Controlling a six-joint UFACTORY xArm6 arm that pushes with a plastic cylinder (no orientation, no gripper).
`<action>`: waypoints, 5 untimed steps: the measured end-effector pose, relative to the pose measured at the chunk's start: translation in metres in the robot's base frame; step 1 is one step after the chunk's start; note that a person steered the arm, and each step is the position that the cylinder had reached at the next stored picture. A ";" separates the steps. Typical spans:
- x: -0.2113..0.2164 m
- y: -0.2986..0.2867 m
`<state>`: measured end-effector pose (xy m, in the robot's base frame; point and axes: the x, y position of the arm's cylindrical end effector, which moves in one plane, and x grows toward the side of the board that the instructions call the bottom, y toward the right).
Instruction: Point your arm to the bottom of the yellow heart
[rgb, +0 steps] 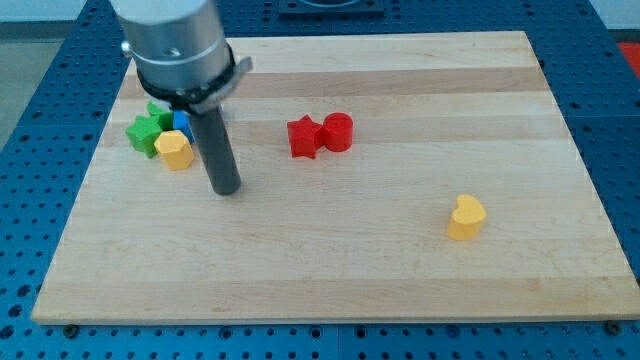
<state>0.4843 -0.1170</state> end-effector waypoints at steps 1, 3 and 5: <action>0.029 0.026; 0.070 0.100; 0.077 0.193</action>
<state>0.5610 0.0762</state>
